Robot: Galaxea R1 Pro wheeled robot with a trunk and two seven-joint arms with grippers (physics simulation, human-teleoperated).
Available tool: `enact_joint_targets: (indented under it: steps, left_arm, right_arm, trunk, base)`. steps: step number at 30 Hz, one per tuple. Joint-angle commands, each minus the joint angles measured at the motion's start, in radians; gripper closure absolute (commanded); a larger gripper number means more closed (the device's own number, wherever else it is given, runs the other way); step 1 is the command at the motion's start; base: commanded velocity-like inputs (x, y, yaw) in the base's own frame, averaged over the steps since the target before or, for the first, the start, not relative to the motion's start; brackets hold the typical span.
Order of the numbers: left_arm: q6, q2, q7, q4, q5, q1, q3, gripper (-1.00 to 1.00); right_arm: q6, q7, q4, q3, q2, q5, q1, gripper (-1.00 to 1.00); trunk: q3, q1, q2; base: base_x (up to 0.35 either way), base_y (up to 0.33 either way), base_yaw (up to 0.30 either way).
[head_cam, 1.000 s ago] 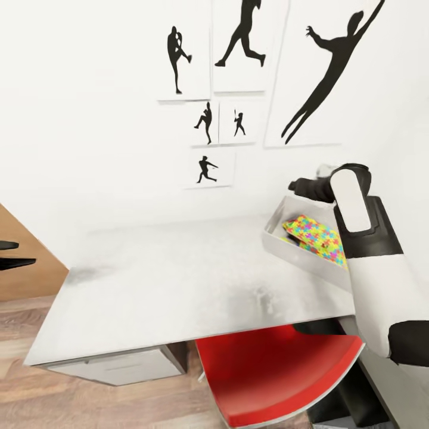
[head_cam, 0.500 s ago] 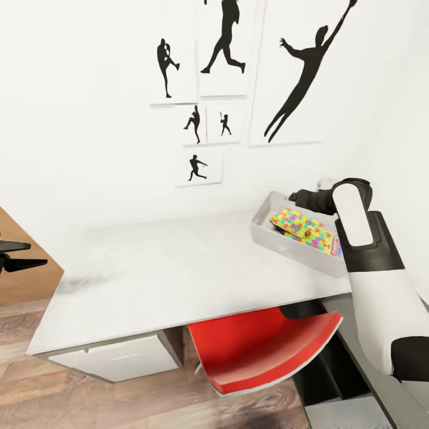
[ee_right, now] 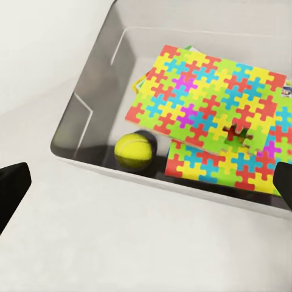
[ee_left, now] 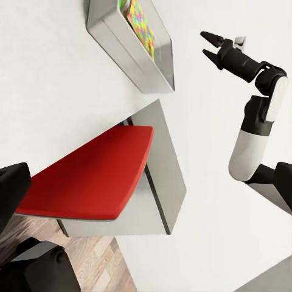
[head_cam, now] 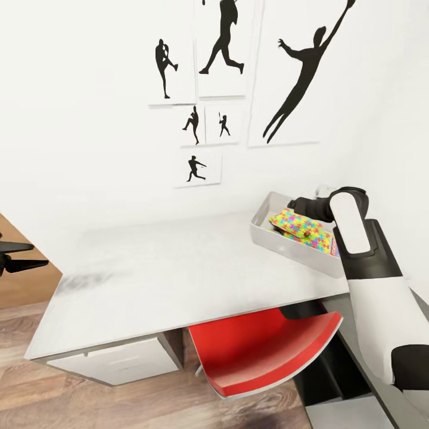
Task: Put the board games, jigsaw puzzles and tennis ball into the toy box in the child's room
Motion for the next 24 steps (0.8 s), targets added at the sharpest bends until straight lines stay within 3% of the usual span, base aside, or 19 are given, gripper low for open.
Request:
enact_joint_targets:
  steps: [1, 10, 18, 24]
  left_arm:
    - [0.007, 0.001, -0.003, 0.001, 0.004, -0.005, -0.008, -1.00]
    - [0.007, 0.001, -0.003, 0.010, 0.004, -0.005, -0.008, -1.00]
    - [0.007, 0.002, -0.004, 0.015, 0.003, -0.005, -0.008, -1.00]
    - [0.007, 0.001, -0.005, 0.015, 0.003, -0.005, -0.008, -1.00]
  right_arm:
    - [0.001, -0.010, 0.002, 0.002, -0.001, -0.009, -0.001, -1.00]
    - [-0.001, -0.008, 0.010, 0.002, 0.001, -0.010, 0.000, -1.00]
    - [-0.001, -0.007, 0.014, 0.002, 0.001, -0.010, 0.001, -1.00]
    - [-0.001, -0.007, 0.012, 0.002, 0.000, -0.010, 0.009, -1.00]
  trunk:
    - [-0.002, 0.001, -0.002]
    - [-0.004, 0.001, -0.002]
    - [-0.009, 0.001, -0.002]
    - [-0.004, 0.001, -0.002]
  base:
    - [0.000, 0.000, 0.000]
    - [0.000, 0.081, -0.026]
    - [0.000, 0.250, -0.206]
    - [0.000, 0.070, -0.200]
